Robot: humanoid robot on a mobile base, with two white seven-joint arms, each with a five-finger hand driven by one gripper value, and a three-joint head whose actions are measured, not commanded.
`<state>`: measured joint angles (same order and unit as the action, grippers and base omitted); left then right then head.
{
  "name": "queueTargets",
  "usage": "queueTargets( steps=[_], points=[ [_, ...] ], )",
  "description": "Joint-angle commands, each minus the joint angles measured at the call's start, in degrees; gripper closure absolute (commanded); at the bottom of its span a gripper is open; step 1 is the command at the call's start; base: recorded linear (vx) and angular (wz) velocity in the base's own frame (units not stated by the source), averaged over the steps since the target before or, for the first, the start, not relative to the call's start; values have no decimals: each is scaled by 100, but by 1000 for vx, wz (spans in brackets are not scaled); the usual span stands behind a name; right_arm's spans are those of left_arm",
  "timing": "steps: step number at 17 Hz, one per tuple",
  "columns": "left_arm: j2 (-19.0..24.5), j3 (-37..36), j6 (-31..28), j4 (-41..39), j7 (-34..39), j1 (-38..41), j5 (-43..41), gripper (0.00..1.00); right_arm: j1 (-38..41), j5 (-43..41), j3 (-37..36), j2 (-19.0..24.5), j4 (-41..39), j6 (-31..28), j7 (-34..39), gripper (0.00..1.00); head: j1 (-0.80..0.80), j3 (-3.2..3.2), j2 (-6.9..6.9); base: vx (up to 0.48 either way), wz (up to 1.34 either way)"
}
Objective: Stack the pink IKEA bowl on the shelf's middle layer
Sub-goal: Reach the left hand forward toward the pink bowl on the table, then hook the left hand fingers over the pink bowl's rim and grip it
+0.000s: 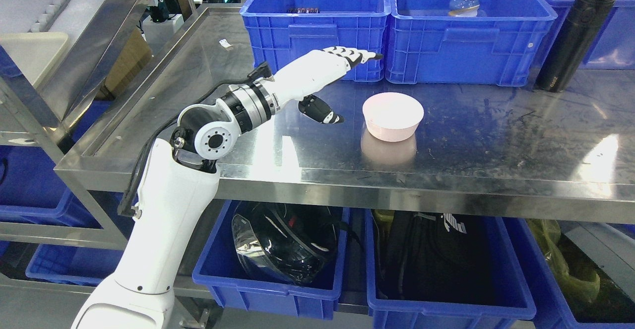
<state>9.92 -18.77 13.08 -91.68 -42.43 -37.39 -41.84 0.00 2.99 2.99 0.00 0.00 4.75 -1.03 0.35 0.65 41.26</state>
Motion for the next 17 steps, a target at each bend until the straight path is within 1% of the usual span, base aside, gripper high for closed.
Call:
queueTargets(
  steps=[1,2,4,5,10,14,17],
  points=[
    [-892,-751,46,247,-800,-234,-1265,2,27,0,0,-100,-100,-9,-3,0,0,0,0,0,0],
    [-892,-751,37,395,-863,-234,-1448,0,18,0,0,-100,-100,-9,-3,0,0,0,0,0,0],
    [-892,-891,20,703,-873,-443,-1730,3,27,0,0,-100,-100,-9,-3,0,0,0,0,0,0],
    [-892,-988,11,870,-873,-602,-1740,3,27,0,0,-100,-100,-9,-3,0,0,0,0,0,0],
    [-892,-1085,-7,1582,-864,-831,-1714,9,18,0,0,-100,-100,-9,-3,0,0,0,0,0,0],
    [-892,-1120,37,2039,-864,-945,-1688,12,18,0,0,-100,-100,-9,-3,0,0,0,0,0,0],
    [-892,-1225,55,2295,-855,-1086,-1408,19,18,0,0,-100,-100,-9,-3,0,0,0,0,0,0]
  ],
)
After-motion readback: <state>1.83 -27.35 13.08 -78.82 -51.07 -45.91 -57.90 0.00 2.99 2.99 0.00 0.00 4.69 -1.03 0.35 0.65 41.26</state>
